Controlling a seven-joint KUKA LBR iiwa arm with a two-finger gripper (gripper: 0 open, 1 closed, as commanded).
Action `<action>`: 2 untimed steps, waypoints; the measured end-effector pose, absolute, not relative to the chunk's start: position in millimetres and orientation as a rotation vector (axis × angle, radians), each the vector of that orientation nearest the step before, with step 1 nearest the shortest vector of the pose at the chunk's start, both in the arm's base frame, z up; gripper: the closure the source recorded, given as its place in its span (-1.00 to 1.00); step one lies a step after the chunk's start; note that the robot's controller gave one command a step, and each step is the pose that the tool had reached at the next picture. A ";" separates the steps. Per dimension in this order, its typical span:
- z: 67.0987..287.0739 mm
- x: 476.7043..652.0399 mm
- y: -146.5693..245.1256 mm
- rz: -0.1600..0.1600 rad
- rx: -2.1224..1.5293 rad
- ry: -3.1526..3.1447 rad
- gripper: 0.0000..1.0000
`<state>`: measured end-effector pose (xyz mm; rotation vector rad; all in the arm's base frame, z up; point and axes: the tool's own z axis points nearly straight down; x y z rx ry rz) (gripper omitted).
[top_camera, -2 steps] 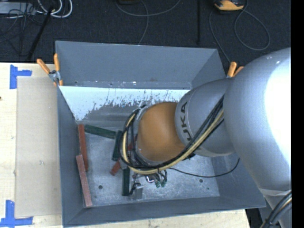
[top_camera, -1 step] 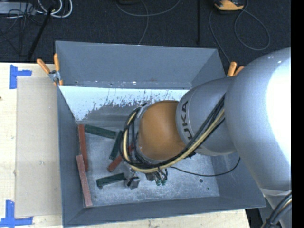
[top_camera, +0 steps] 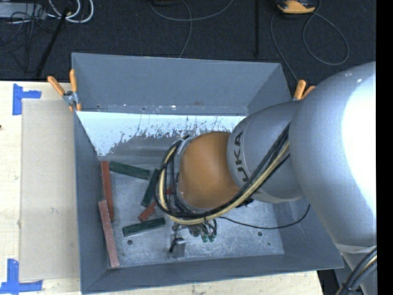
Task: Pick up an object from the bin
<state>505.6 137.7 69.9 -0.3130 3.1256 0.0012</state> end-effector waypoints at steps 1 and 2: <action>69.8 516.6 180.8 0.003 -0.216 3.133 -1.00; 69.7 516.4 179.0 0.001 -0.211 3.135 1.00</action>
Offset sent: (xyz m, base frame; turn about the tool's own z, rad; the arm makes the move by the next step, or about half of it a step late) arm 0.0107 0.0410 0.0001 0.0646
